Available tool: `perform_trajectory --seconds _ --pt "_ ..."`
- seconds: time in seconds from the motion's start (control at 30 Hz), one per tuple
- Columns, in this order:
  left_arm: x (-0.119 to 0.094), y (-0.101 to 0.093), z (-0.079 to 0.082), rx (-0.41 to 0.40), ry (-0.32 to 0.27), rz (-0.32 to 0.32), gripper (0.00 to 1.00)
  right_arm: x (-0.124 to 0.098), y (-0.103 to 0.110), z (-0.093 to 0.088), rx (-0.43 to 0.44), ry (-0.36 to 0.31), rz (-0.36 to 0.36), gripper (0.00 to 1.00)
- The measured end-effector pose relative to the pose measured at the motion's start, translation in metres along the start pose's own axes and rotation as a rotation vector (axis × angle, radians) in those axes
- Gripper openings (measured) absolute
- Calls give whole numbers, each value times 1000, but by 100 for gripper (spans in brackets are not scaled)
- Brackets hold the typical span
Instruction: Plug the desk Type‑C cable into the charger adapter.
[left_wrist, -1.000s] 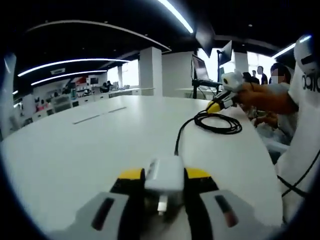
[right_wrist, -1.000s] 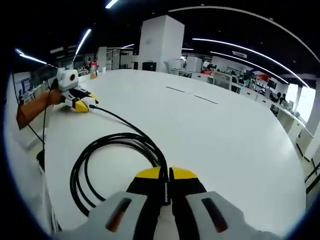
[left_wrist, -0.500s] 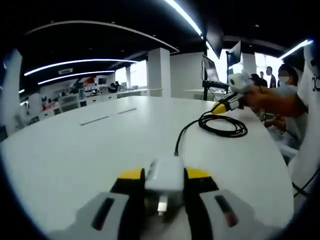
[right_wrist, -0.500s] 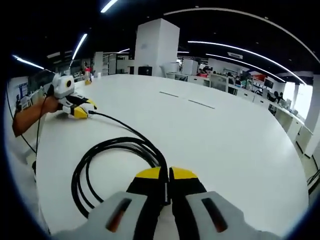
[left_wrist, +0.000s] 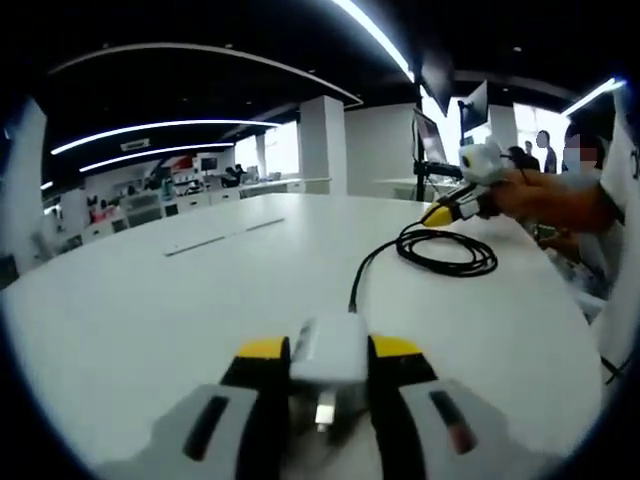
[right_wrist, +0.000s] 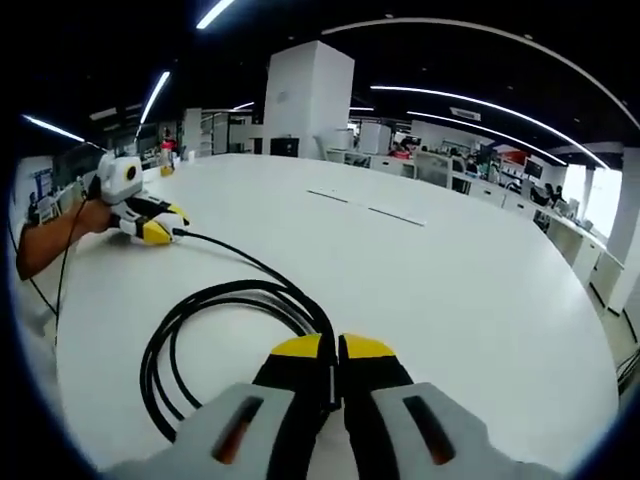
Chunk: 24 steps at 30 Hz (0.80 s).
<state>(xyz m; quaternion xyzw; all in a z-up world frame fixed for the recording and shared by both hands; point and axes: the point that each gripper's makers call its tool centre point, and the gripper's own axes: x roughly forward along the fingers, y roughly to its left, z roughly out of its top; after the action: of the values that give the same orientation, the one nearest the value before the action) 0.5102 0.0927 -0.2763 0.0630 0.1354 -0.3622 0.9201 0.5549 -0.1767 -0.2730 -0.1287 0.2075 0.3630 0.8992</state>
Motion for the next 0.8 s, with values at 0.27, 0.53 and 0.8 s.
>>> perform_trajectory --seconds 0.27,0.53,0.8 --pt "12 12 4 6 5 7 28 15 -11 5 5 -8 -23 4" --pt "23 30 7 27 3 15 29 32 -18 13 14 -17 -45 4" --pt "29 36 11 64 0 13 29 46 -25 18 23 -21 -70 5"
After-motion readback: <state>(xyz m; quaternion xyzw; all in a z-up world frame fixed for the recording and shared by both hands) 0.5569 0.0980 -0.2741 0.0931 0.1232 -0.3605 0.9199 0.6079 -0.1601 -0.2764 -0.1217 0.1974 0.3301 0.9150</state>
